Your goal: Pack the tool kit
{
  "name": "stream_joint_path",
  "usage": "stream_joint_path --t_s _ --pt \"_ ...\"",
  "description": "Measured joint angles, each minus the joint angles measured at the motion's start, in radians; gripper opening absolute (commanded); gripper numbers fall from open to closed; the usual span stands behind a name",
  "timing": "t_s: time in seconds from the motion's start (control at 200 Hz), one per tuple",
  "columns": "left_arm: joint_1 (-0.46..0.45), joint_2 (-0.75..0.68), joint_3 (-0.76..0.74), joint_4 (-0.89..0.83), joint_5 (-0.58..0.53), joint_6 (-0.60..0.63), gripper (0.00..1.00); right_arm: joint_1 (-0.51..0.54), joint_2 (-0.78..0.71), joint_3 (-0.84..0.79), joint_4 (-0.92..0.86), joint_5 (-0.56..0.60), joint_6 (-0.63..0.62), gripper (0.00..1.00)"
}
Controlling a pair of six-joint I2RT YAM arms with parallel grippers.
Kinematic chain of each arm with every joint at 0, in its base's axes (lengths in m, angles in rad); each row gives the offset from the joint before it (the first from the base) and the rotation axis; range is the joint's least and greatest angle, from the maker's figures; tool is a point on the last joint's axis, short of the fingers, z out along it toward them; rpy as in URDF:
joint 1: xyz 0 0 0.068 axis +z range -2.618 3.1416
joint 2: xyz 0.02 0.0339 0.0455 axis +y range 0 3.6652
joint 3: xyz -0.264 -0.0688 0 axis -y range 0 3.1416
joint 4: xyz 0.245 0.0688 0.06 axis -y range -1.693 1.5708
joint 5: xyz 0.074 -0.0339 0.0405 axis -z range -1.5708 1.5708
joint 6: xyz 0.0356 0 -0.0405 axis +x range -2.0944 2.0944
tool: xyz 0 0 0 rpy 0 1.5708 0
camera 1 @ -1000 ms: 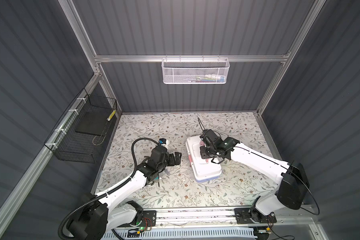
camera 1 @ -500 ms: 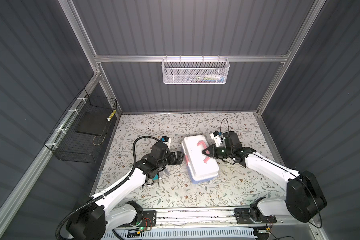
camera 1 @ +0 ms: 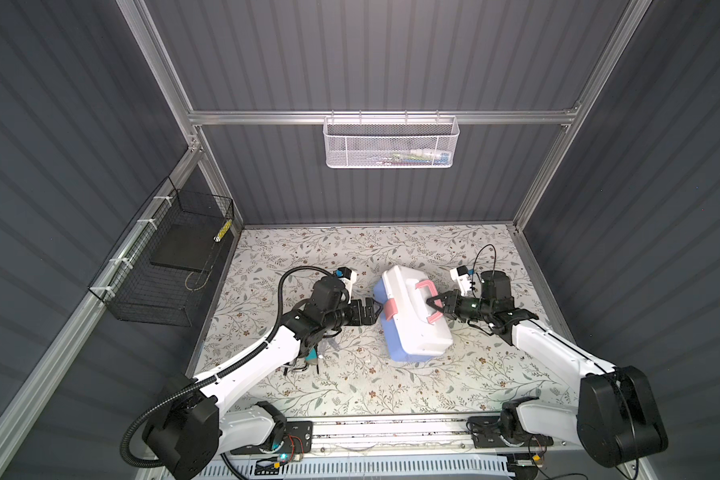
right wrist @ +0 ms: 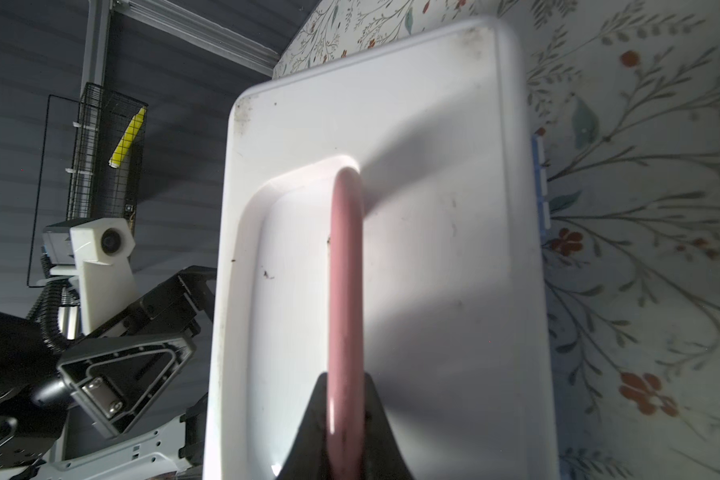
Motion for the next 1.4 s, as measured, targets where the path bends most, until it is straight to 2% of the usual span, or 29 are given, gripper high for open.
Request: stream_joint_path --t_s 0.29,0.54,0.731,0.986,1.206,1.401 --pt "-0.058 0.055 0.053 0.058 0.027 -0.073 0.99 -0.007 -0.053 0.004 -0.096 0.103 -0.063 0.00" --pt "-0.115 0.116 0.113 0.059 0.022 -0.080 1.00 -0.006 -0.036 0.000 -0.203 0.207 -0.101 0.00" --pt "-0.138 0.147 0.165 0.033 0.014 -0.080 1.00 -0.007 -0.045 -0.003 -0.224 0.231 -0.113 0.00" --pt "-0.156 0.183 0.307 -0.076 -0.018 -0.122 0.99 0.002 -0.063 -0.003 -0.240 0.245 -0.119 0.00" --pt "-0.186 0.288 0.428 -0.200 -0.027 -0.154 0.99 0.035 -0.063 0.004 -0.238 0.278 -0.119 0.00" --pt "-0.195 0.352 0.454 -0.275 -0.022 -0.154 1.00 0.054 -0.058 0.009 -0.238 0.295 -0.122 0.00"
